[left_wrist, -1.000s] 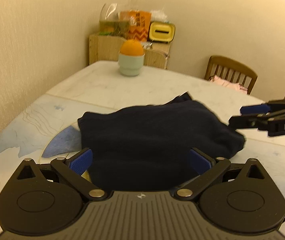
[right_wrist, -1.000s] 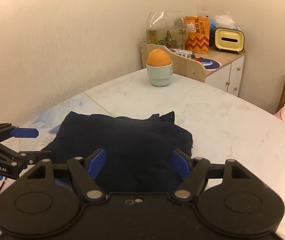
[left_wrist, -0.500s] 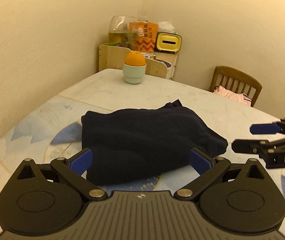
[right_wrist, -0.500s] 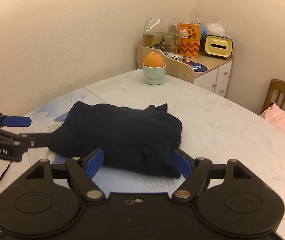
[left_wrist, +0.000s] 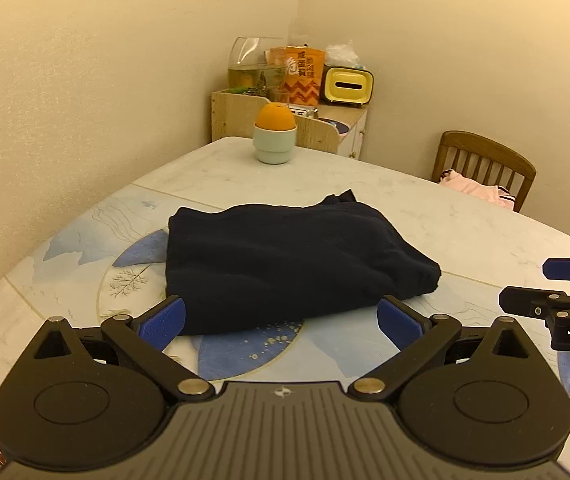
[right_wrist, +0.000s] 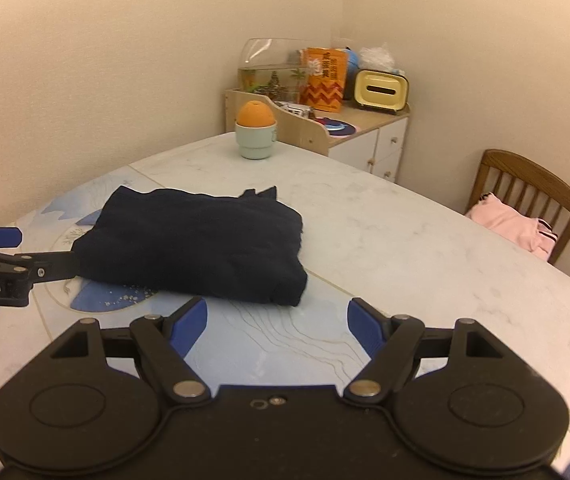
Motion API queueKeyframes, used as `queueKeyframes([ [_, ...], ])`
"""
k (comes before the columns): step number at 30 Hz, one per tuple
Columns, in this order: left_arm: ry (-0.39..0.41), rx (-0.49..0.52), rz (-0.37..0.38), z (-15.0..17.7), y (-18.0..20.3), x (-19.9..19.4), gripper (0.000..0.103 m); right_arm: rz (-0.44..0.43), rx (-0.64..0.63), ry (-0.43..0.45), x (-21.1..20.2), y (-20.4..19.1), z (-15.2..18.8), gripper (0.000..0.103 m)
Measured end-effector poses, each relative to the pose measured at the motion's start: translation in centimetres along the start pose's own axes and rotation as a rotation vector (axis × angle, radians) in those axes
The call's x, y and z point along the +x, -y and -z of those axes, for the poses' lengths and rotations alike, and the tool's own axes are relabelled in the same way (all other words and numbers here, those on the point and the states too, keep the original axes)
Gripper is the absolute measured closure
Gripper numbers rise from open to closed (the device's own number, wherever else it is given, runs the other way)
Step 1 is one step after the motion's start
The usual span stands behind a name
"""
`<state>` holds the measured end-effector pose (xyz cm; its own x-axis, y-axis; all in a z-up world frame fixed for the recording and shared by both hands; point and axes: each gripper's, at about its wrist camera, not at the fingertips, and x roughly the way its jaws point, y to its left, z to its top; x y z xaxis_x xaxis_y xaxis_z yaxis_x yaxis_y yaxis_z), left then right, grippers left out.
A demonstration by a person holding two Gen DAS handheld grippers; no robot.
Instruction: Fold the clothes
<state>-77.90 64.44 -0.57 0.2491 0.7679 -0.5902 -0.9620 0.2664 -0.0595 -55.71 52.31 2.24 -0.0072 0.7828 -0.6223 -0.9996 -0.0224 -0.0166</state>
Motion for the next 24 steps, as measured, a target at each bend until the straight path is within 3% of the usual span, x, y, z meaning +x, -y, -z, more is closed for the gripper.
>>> queueKeyframes([
  [8,0.033,-0.005,0.018,-0.5,0.3,-0.9,0.0,0.031,0.026,0.017,-0.7,0.9,0.5,0.0],
  [24,0.023,-0.021,0.015,-0.7,0.4,-0.9,0.0,0.029,0.035,0.01,-1.0,1.3,1.0,0.0],
])
